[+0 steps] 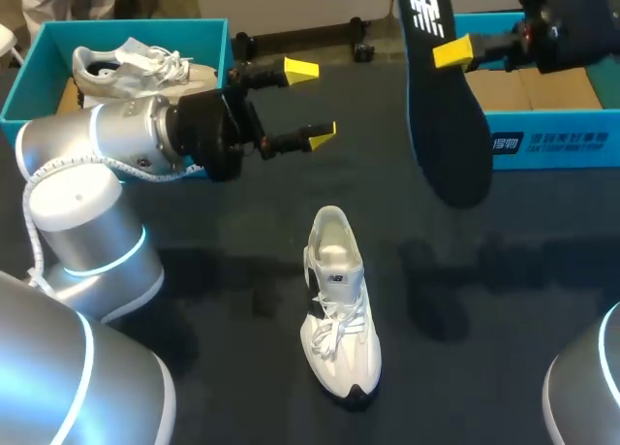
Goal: Take the shoe out of the shoebox, open the shoe tongue, remove and reinsert the insole, then place the shoe into the shoebox
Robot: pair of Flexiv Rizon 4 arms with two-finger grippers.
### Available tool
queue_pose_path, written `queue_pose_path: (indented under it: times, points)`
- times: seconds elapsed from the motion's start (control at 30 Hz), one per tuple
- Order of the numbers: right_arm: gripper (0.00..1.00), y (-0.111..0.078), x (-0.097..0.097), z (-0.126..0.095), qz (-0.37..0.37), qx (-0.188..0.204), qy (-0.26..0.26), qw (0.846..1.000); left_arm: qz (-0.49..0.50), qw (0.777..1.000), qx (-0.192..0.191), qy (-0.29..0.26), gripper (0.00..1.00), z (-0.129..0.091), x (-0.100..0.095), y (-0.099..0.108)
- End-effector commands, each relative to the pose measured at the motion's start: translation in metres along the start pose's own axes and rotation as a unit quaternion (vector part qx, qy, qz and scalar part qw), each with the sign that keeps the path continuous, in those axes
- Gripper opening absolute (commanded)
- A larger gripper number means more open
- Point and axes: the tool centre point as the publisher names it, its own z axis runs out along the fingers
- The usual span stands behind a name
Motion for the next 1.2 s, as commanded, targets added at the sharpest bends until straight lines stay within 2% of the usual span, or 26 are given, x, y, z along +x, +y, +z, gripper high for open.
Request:
queue_pose_path:
  times: [0.03, 0.23, 0.43, 0.5, 0.93, 1.0, 1.2]
  points:
    - [0.00, 0.005, -0.001, 0.001, 0.000, 0.028, 0.000, 1.000, 0.006, 1.000, -0.009, 0.014, 1.00, -0.007, 0.009, 0.001]
    - [0.00, 0.011, -0.030, 0.000, 0.084, 0.043, -0.018, 0.995, 0.020, 0.998, -0.010, 0.053, 1.00, -0.016, 0.013, -0.002]
    - [0.00, 0.016, -0.058, 0.001, 0.134, 0.013, -0.033, 0.990, 0.029, 0.998, -0.024, 0.056, 1.00, -0.021, 0.013, 0.000]
    - [0.00, 0.017, -0.060, 0.002, 0.140, 0.006, -0.033, 0.989, 0.016, 0.997, -0.036, 0.062, 1.00, -0.017, 0.013, 0.004]
    - [0.00, 0.017, -0.060, 0.002, 0.140, 0.006, -0.033, 0.989, 0.014, 0.997, -0.035, 0.066, 1.00, -0.013, 0.015, 0.006]
    - [0.00, 0.022, -0.071, 0.013, 0.154, 0.020, -0.037, 0.987, 0.009, 0.997, -0.028, 0.066, 1.00, -0.008, 0.020, 0.005]
    - [0.00, 0.035, -0.094, 0.031, 0.182, 0.015, -0.036, 0.982, 0.018, 0.997, -0.019, 0.067, 1.00, 0.001, 0.023, 0.007]
